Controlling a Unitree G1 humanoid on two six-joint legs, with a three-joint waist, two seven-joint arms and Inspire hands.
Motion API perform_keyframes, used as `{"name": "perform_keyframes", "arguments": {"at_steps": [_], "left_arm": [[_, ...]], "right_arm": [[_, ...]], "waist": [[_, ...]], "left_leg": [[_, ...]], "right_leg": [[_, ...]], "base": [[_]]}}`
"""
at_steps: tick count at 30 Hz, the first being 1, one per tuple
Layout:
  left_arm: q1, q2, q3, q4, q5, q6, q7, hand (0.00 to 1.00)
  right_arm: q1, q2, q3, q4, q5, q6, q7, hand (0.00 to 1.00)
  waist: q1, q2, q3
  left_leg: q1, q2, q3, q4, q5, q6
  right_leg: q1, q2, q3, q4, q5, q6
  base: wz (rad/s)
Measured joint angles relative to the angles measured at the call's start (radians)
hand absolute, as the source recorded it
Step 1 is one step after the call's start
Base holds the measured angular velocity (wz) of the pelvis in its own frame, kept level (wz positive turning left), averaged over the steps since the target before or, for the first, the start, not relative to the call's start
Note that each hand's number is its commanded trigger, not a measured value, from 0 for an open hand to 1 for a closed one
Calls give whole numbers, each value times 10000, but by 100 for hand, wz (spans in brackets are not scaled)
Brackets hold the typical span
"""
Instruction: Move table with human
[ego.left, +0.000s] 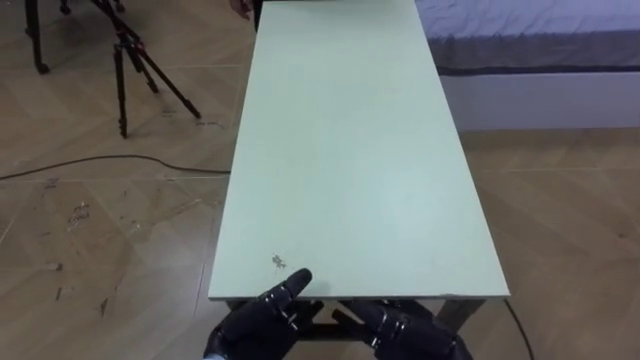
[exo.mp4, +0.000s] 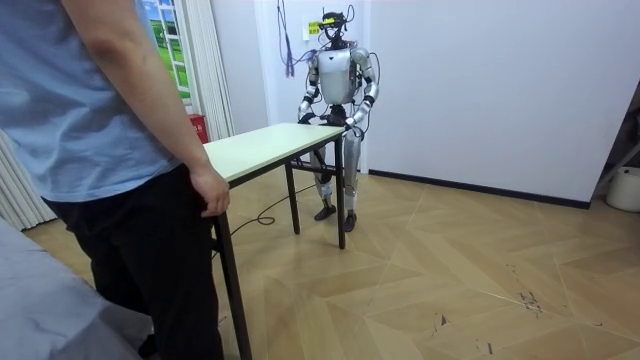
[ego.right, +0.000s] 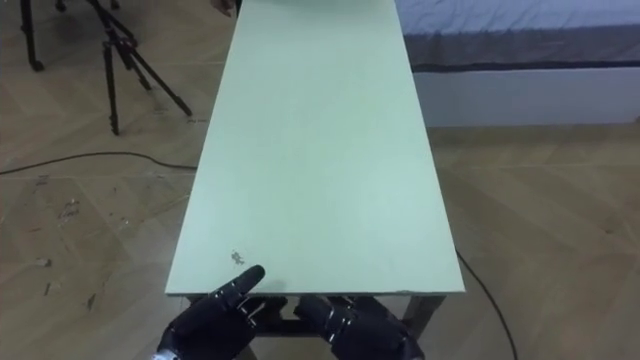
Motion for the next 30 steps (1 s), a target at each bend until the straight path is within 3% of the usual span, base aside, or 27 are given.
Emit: {"name": "perform_keyframes", "arguments": {"at_steps": [5, 10, 12, 17, 25, 30], "left_arm": [[-55, -12, 155, -51, -46, 257, 274, 0], [-217, -16, 191, -45, -969, 369, 965, 0], [-307, -57, 209, -46, -1157, 389, 1337, 0], [-422, -357, 692, -56, -1156, 508, 2005, 0], [-564, -393, 959, -56, -1370, 508, 2635, 0], [-642, -480, 960, -56, -1372, 508, 2893, 0]], "right_arm": [[-4, 53, -175, 7, 204, 81, -190, 0], [-11, 216, -181, 13, 705, 202, -535, 0], [-11, 254, -208, 5, 1249, 222, -776, 0], [-61, 516, -723, 0, 2644, 224, -1544, 0], [-251, 1109, -1025, -123, 4002, -58, -2970, 0], [-273, 1136, -1024, -266, 4176, -143, -3388, 0]], "waist": [[69, 3, -7], [66, 21, -4], [81, 112, -49], [64, 332, -42], [45, 399, 5], [44, 431, 23]], "left_leg": [[272, -4, -16, -17, 0, -1], [317, -5, -45, -1, 1, -5], [321, -3, -20, 13, 2, -4], [272, -1, 24, 17, 12, -4], [302, 18, 140, 29, 13, 1], [297, 23, 140, 70, 15, 5]], "right_leg": [[240, 2, -13, -9, 0, 0], [356, 16, -13, -31, 2, -2], [296, 9, 17, 22, 3, -4], [127, -31, 46, 206, 3, -5], [27, -52, 174, 350, 3, -5], [27, -51, 178, 355, 3, -5]], "base": [[-1], [0], [-2], [-4], [-4], [0]]}}
